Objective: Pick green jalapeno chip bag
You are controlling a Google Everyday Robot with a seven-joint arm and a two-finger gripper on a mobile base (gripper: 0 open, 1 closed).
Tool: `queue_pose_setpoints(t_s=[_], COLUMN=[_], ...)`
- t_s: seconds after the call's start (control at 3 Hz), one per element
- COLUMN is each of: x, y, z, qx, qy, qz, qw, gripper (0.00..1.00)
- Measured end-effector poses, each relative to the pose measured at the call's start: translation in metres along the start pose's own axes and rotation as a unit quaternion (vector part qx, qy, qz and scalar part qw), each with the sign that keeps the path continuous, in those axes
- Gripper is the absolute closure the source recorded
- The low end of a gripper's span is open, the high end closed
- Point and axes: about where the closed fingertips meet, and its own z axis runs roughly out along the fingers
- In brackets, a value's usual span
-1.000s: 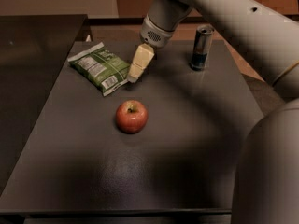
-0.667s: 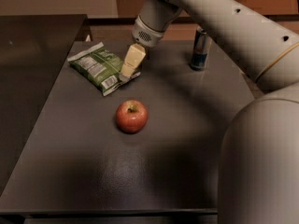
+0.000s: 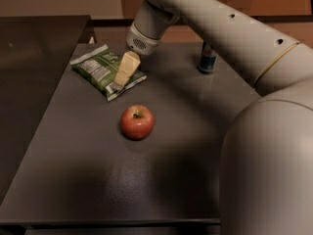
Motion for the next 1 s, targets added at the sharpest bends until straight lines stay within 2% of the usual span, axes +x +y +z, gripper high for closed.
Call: queue_pose_setpoints(t_s=[0.33, 0.67, 1.0], x=[-0.0119, -0.0183, -0.0192], y=[0.0088, 0.0124, 0.0133], z=[0.0087, 0.0127, 0.0142], qx=[-0.012, -0.026, -0.031], qy=[-0.004, -0.003, 0.002], qz=[-0.004, -0.002, 0.002], qw=[0.9999, 0.9997, 0.9995], gripper=[0.0, 0.18, 0.42])
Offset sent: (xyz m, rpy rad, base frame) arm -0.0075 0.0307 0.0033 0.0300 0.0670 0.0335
